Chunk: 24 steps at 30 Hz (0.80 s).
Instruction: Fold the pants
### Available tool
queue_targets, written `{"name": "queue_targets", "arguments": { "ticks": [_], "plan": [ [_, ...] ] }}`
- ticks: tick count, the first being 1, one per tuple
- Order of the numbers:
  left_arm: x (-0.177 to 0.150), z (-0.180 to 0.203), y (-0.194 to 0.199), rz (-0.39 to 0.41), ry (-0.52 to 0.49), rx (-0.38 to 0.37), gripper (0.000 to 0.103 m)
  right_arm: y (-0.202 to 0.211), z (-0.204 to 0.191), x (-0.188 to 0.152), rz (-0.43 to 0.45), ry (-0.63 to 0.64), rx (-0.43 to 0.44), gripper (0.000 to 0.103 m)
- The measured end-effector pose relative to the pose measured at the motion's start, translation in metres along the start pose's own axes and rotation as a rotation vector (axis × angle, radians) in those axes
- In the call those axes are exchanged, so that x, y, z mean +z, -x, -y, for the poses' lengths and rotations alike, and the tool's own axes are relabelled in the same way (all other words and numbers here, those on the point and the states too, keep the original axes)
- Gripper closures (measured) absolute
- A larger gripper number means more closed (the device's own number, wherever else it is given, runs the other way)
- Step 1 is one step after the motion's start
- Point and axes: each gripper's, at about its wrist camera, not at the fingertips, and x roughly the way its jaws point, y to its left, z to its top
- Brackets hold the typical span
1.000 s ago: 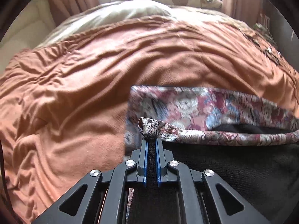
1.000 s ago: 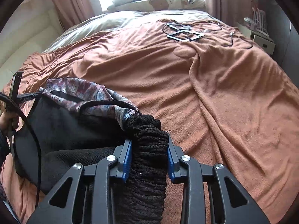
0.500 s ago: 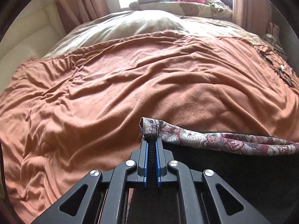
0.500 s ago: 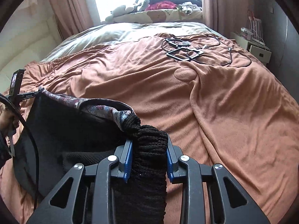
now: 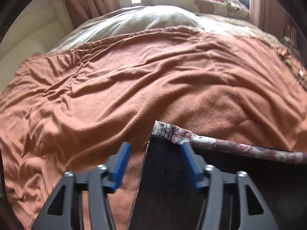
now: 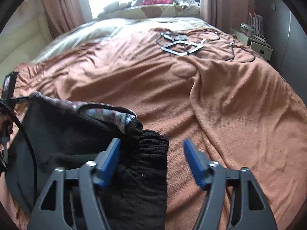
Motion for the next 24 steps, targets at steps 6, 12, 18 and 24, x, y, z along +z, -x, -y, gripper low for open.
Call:
{"name": "queue_targets", "arguments": {
  "ticks": [6, 12, 18, 24],
  "plan": [
    [-0.006, -0.012, 0.045, 0.013, 0.004, -0.025, 0.042, 0.029, 0.013, -0.007, -0.023, -0.06, 0.062, 0.035],
    [-0.034, -0.02, 0.099, 0.006, 0.011, -0.045, 0.042, 0.07, 0.017, -0.02, -0.025, -0.092, 0.099, 0.035],
    [-0.072, -0.035, 0.146, -0.006, 0.076, -0.072, 0.042, 0.105, 0.017, -0.034, -0.041, -0.108, 0.132, 0.035],
    [-0.109, -0.055, 0.179, 0.0, 0.121, -0.054, 0.034, 0.127, 0.018, -0.051, -0.065, -0.141, 0.163, 0.029]
  ]
}}
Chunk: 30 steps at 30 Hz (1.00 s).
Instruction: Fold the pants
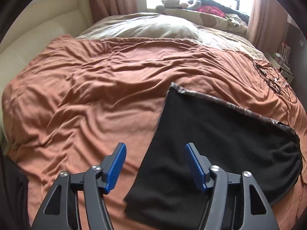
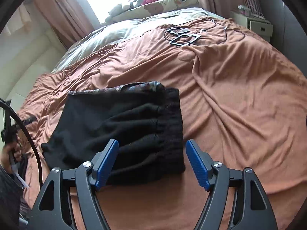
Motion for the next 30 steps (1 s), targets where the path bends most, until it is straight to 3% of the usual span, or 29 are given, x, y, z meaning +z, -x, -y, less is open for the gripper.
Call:
{"name": "queue_targets", "arguments": {
  "ticks": [4, 8, 11, 22, 25, 27, 30],
  "plan": [
    [-0.024, -0.019, 0.016, -0.006, 0.073, -0.02, 0.031, 0.007, 0.003, -0.011, -0.006, -0.032, 0.011, 0.026],
    [-0.044, -0.034, 0.028, -0.005, 0.121, -0.014, 0.015, 0.011, 0.005, -0.025, -0.016, -0.069, 0.038, 0.019],
    [-0.057, -0.042, 0.038, 0.003, 0.156, -0.023, 0.009, 0.013, 0.006, -0.034, -0.022, -0.096, 0.055, 0.015],
    [-0.098, -0.046, 0.063, -0.003, 0.201, -0.103, 0.009, 0.005, 0.007, -0.071, -0.038, -0.195, 0.121, 0.014],
    [-0.107, -0.051, 0.062, -0.016, 0.227, -0.153, 0.02, 0.001, 0.013, -0.073, -0.029, -0.252, 0.147, 0.014],
    [-0.111, -0.054, 0.057, -0.036, 0.267, -0.194, 0.033, -0.004, 0.015, -0.077, -0.025, -0.285, 0.161, 0.014],
    [-0.116, -0.057, 0.05, -0.051, 0.315, -0.225, 0.039, -0.012, 0.02, -0.08, -0.015, -0.337, 0.179, 0.014]
  ]
}}
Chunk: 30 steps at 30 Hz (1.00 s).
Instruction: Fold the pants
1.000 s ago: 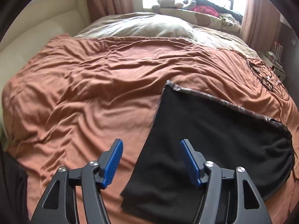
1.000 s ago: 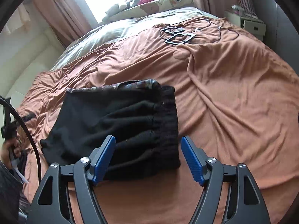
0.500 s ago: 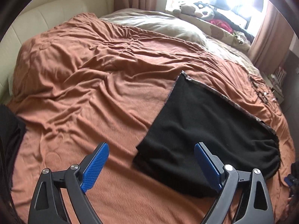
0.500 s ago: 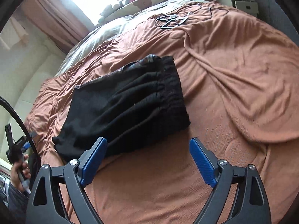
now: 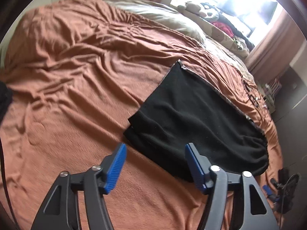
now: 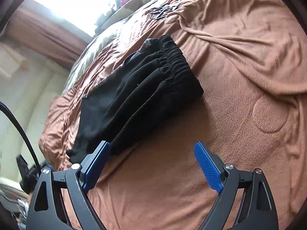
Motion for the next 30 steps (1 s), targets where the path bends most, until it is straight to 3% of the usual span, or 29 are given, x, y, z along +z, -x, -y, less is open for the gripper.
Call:
{"name": "queue_targets", "arguments": {
  "ticks": [5, 11, 16, 20, 23, 25, 27, 30],
  "plan": [
    [-0.002, -0.006, -0.019, -0.029, 0.049, -0.023, 0.045, -0.014, 0.012, -0.003, 0.007, -0.044, 0.042, 0.024],
    [-0.001, -0.014, -0.04, -0.046, 0.105, -0.047, 0.054, -0.027, 0.024, 0.0, 0.012, -0.061, 0.067, 0.024],
    [-0.009, -0.015, -0.064, -0.085, 0.152, -0.102, 0.054, -0.031, 0.029, 0.01, 0.027, -0.08, 0.059, 0.024],
    [-0.013, -0.011, -0.08, -0.098, 0.162, -0.1, 0.054, -0.041, 0.033, 0.019, 0.026, -0.094, 0.055, 0.026],
    [-0.01, -0.01, -0.085, -0.079, 0.167, -0.088, 0.054, -0.049, 0.033, 0.024, 0.019, -0.106, 0.054, 0.035],
    [-0.009, -0.009, -0.09, -0.08, 0.165, -0.068, 0.059, -0.052, 0.035, 0.026, 0.019, -0.115, 0.059, 0.047],
    [-0.009, -0.01, -0.093, -0.095, 0.169, -0.039, 0.096, -0.056, 0.037, 0.03, 0.011, -0.123, 0.062, 0.069],
    [-0.015, -0.016, -0.092, -0.117, 0.201, -0.069, 0.101, -0.055, 0.034, 0.032, 0.042, -0.082, 0.042, 0.084]
  ]
}}
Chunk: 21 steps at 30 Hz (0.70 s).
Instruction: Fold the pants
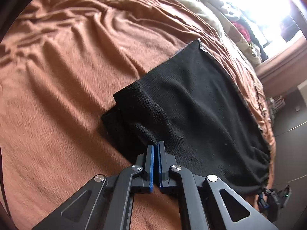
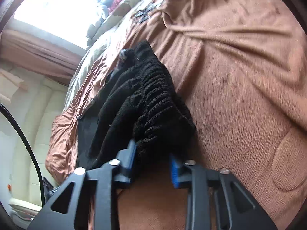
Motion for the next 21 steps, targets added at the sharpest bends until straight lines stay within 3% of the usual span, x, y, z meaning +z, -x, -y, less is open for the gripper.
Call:
{"name": "queue_targets", "arguments": {
  "ticks": [5, 7, 9, 11, 21],
  "plan": [
    [-0.01, -0.006, 0.011, -0.003, 0.012, -0.018, 0.1, 0.008, -0.002, -0.002, 0.031, 0.018, -0.014, 0.089],
    [-0.009, -0.006, 0.013, -0.001, 0.014, -0.002, 0.093, 0.007, 0.0, -0.003, 0.018, 0.016, -0.015, 0.089],
    [-0.008, -0.014, 0.015, -0.001, 0.055, -0.012, 0.063, 0.006, 0.001, -0.004, -0.004, 0.006, -0.013, 0.084],
    [-0.005, -0.021, 0.016, 0.013, 0.087, -0.029, 0.047, 0.005, 0.002, -0.003, -0.02, -0.011, -0.009, 0.079],
    [0.007, -0.037, 0.005, 0.043, 0.121, -0.055, 0.047, 0.002, 0.008, 0.002, -0.036, -0.018, 0.01, 0.077]
  ]
}}
